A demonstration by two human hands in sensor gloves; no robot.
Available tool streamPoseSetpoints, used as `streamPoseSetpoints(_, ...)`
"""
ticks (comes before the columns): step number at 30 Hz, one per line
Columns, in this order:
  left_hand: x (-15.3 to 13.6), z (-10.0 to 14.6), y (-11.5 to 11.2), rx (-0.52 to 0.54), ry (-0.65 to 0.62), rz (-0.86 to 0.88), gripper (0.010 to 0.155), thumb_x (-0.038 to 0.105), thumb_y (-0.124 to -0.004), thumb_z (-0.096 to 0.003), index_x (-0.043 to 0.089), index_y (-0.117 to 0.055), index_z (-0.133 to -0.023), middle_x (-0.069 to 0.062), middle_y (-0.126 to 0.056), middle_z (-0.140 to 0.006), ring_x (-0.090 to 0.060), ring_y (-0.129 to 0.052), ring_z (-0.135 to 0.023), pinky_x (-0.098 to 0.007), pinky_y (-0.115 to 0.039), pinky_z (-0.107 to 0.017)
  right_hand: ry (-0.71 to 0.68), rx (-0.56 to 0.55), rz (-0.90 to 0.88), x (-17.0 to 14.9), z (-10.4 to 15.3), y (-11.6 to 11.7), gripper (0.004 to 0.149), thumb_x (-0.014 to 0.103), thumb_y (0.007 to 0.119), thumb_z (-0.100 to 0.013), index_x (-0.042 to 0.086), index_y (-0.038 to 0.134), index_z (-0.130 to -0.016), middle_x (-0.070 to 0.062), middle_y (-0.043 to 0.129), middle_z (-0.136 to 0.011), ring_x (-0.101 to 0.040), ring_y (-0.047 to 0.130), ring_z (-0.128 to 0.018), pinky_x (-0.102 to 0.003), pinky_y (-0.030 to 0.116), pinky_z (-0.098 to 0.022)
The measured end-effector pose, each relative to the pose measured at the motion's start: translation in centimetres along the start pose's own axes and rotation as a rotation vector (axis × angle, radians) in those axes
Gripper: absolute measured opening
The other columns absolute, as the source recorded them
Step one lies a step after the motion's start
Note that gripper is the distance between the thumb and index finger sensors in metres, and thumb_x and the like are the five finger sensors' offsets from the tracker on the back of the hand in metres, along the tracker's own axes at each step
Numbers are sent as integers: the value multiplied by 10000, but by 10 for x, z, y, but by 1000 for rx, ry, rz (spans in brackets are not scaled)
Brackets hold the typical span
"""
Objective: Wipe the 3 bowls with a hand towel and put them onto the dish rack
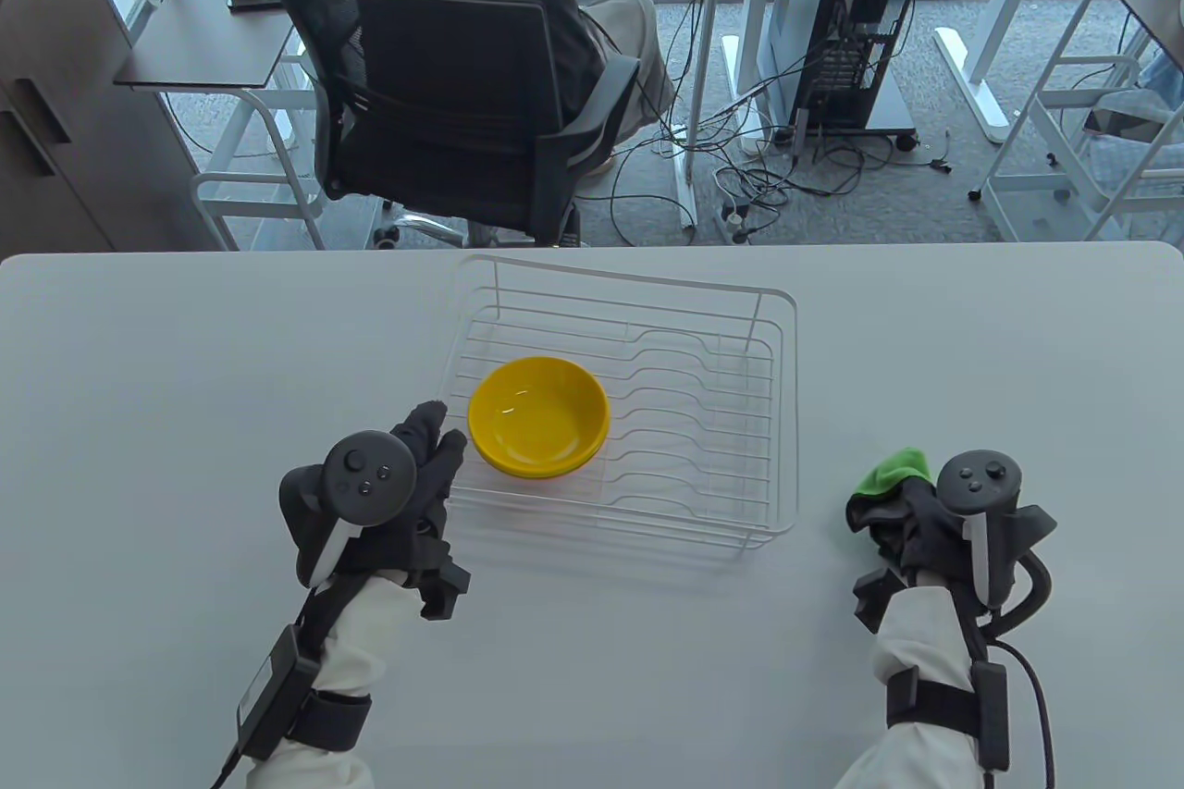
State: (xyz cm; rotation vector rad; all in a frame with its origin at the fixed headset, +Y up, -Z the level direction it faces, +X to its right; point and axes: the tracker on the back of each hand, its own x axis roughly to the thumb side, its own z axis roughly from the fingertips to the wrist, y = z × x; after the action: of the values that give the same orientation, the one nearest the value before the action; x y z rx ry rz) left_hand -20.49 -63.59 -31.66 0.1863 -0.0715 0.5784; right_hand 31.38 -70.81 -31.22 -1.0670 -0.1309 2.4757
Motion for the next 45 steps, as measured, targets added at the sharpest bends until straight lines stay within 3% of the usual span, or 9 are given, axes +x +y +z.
streamPoseSetpoints(13,0,1,-2,-15,1,2,554,303,-724,-579,-44,-707,-1011,-378,-877,-860,-420,-1060,-598,-444,-911,-389,-47,-34,9,14,8,-6,594,399,828,-431,113,777,-948,-175,907,-784,-278,1007,-476,-375,863,-316)
streamPoseSetpoints(18,1,3,4,10,-11,7,554,304,-721,-580,-44,-707,-1011,-376,-877,-860,-418,-1059,-601,-445,-910,-390,-138,-82,-84,36,21,-17,568,385,827,-433,116,793,-932,-170,918,-765,-276,1009,-472,-377,863,-317)
streamPoseSetpoints(24,7,8,8,88,-82,-113,595,336,-697,-589,-19,-640,-1063,-383,-825,-919,-446,-1024,-671,-479,-888,-443,-333,-158,-135,74,51,-31,553,403,794,-454,123,794,-931,-166,915,-772,-302,1006,-537,-409,862,-375)
streamPoseSetpoints(27,7,10,9,120,-117,-184,630,356,-686,-592,31,-563,-1117,-401,-686,-1036,-522,-898,-837,-571,-790,-566,-441,-186,-150,89,68,-34,588,433,774,-460,134,753,-967,-163,881,-828,-344,965,-651,-455,831,-470)
streamPoseSetpoints(30,5,12,11,150,-138,-263,670,388,-678,-591,61,-498,-1148,-392,-584,-1110,-588,-761,-941,-651,-687,-627,-545,-199,-149,102,82,-35,629,458,760,-463,160,690,-1012,-157,812,-923,-390,859,-815,-512,743,-601)
streamPoseSetpoints(33,1,13,11,115,-148,-361,732,477,-660,-586,113,-434,-1179,-374,-461,-1180,-660,-530,-1043,-764,-528,-653,-650,-216,-113,115,98,-33,656,479,748,-464,184,644,-1041,-147,748,-993,-409,745,-928,-552,625,-691)
streamPoseSetpoints(39,-9,11,8,69,-132,-461,816,579,-614,-575,132,-330,-1196,-372,-319,-1211,-666,-311,-1088,-793,-429,-674,-780,-261,-20,130,123,-26,705,516,721,-466,211,557,-1080,-145,602,-1091,-417,568,-1033,-569,483,-746)
streamPoseSetpoints(45,-19,10,4,7,-115,-517,863,615,-585,-574,157,-179,-1183,-331,-133,-1208,-617,-106,-1092,-795,-322,-695,-844,-204,40,140,139,-12,756,578,672,-462,252,469,-1113,-122,446,-1161,-405,372,-1094,-578,342,-767)
